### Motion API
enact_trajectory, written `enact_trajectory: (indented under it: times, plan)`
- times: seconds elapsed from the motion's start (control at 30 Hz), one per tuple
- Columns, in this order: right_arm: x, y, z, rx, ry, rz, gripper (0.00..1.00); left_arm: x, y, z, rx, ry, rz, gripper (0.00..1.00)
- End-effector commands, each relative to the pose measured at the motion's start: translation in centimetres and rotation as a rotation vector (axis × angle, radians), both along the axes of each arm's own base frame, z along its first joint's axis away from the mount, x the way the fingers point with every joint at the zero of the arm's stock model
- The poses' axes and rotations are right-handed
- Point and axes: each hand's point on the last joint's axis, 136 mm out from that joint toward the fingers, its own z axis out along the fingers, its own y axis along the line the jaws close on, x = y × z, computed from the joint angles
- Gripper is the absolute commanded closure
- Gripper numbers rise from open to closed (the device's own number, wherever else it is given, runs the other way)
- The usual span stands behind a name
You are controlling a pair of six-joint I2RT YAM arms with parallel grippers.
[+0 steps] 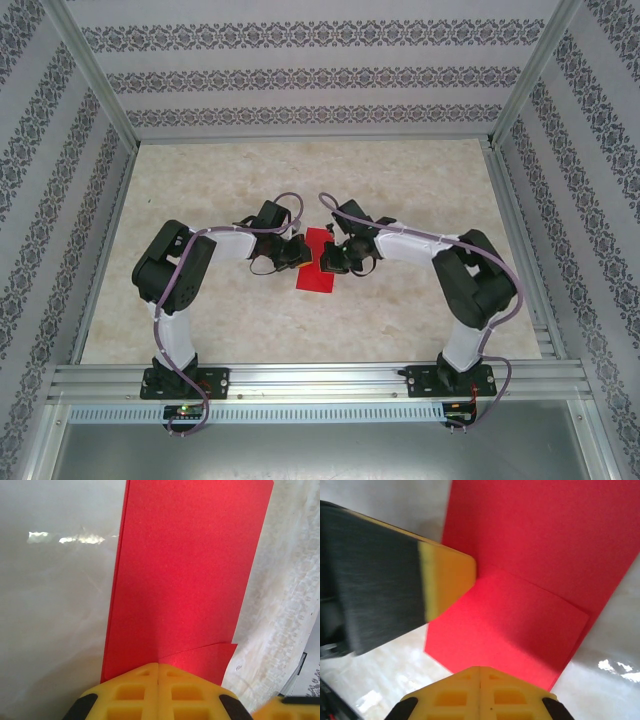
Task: Fold a paper plane with a square sheet of paper (pick it up from the middle)
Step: Fold the triangle a second time at the center of the table.
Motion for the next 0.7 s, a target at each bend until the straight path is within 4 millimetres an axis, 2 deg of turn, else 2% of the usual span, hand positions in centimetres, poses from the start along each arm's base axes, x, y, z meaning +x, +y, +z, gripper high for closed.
enact_trajectory:
  times: [0.0,0.2,0.33,0.53,0.67]
  plan:
    - [0.2,0.5,-1.1,-0.016,0.013,0.000,0.95,-0.4,1.0,-1.7,0.083,0.021,0.004,1.00]
    - [-1.6,-1.7,-4.3,-0.125,0.085,0.004,0.95,0.3,1.2,-1.2,0.108,-0.024,-0.018,0.93]
    - [-2.6,-2.9,-5.4,-0.161,0.112,0.005,0.95,1.2,2.1,-0.7,0.149,-0.071,-0.024,0.85]
    - [-2.4,-2.7,-5.0,-0.147,0.104,0.001,0.95,3.2,3.2,0.4,0.158,-0.123,-0.007,0.79]
    - [-1.0,-1.1,-2.9,-0.080,0.054,-0.008,0.95,4.0,3.2,2.0,0.155,-0.152,-0.006,0.73]
